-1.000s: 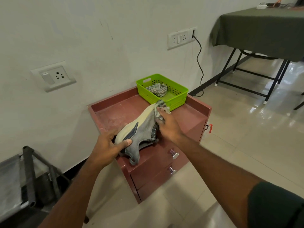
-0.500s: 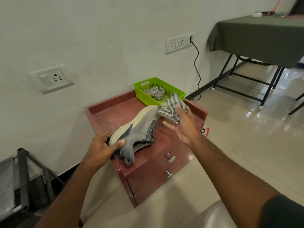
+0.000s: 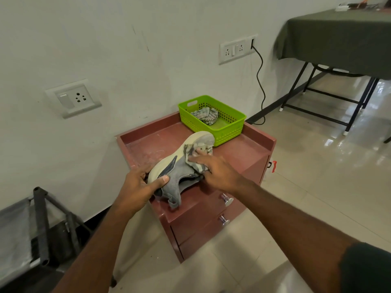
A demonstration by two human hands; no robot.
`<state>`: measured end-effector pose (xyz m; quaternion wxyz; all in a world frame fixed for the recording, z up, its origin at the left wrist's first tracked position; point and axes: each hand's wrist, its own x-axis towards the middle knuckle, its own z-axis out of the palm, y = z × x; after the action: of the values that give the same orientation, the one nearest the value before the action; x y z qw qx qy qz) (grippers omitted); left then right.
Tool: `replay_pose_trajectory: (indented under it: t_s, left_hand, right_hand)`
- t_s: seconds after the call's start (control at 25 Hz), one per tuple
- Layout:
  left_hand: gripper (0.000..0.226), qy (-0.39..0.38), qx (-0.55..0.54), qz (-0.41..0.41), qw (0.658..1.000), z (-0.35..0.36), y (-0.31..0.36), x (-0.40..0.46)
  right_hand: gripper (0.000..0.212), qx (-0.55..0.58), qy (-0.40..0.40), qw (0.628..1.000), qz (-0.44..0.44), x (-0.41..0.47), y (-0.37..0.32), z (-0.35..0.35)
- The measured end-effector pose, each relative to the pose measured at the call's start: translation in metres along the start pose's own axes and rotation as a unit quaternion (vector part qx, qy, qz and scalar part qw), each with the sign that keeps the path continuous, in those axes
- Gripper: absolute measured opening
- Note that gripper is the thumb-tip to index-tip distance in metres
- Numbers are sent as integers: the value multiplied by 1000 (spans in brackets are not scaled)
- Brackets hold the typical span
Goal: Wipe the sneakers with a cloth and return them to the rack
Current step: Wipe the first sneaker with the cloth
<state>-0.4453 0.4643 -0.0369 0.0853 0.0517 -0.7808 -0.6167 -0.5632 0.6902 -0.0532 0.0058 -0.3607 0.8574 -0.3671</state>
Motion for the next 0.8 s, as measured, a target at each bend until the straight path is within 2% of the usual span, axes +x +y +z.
replay_pose_trajectory:
  t_s: [0.08, 0.2, 0.28, 0.32, 0.4, 0.48, 0.64, 0.72, 0.8]
  left_hand:
    - [42, 2, -10, -3, 1000, 0, 0, 0]
    - [40, -1, -19, -3, 1000, -3, -2, 1]
    - [38, -4, -22, 1, 1000, -3, -2, 2]
    - [37, -5, -23, 4, 1000, -2, -2, 1]
    - [36, -8, -23, 8, 1000, -1, 1, 1]
    - [36, -6, -28, 8, 1000, -2, 1, 1]
    - [35, 0, -30, -3, 1000, 0, 3, 0]
    - [35, 5, -29, -3, 1000, 1, 4, -1]
    - [34, 0, -20, 3, 1000, 1, 3, -1]
  right_hand:
    - [75, -7, -61, 996, -62, -13, 3, -9]
    - [76, -76, -91, 987, -111, -9, 17, -7]
    - [69, -141, -61, 981, -121, 1, 30, 1]
    - [68, -152, -31, 983, -94, 6, 30, 3]
    - [68, -135, 20, 991, -3, 13, 19, 6]
    - [68, -101, 20, 994, 30, 14, 3, 9]
    - [74, 4, -100, 995, -15, -9, 2, -7]
    - [65, -69, -99, 991, -61, -3, 5, -8]
    - [58, -183, -37, 982, -42, 12, 6, -5]
